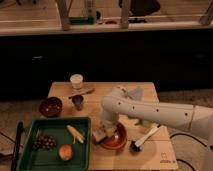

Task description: Wipe red bowl with eraser

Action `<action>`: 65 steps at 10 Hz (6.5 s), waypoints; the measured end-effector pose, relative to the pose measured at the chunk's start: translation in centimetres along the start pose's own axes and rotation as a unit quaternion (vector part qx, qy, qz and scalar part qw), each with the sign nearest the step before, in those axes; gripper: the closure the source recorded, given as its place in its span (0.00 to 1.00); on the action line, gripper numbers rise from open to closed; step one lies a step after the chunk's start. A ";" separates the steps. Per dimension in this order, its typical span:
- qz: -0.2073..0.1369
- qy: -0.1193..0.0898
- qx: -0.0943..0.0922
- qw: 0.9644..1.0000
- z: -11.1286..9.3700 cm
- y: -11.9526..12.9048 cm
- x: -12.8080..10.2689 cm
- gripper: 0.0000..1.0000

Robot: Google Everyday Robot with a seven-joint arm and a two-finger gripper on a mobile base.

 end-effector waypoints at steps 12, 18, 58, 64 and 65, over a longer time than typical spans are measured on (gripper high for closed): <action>0.070 0.033 0.023 0.997 -2.5 1.0 7.4 1.00; 0.011 0.005 0.024 1.000 -1.4 -1.6 2.2 1.00; 0.012 0.012 0.001 1.000 -2.0 1.2 3.8 1.00; 0.012 0.012 0.002 1.000 -2.0 1.2 3.8 1.00; 0.013 0.012 0.002 1.000 -2.0 1.2 3.8 1.00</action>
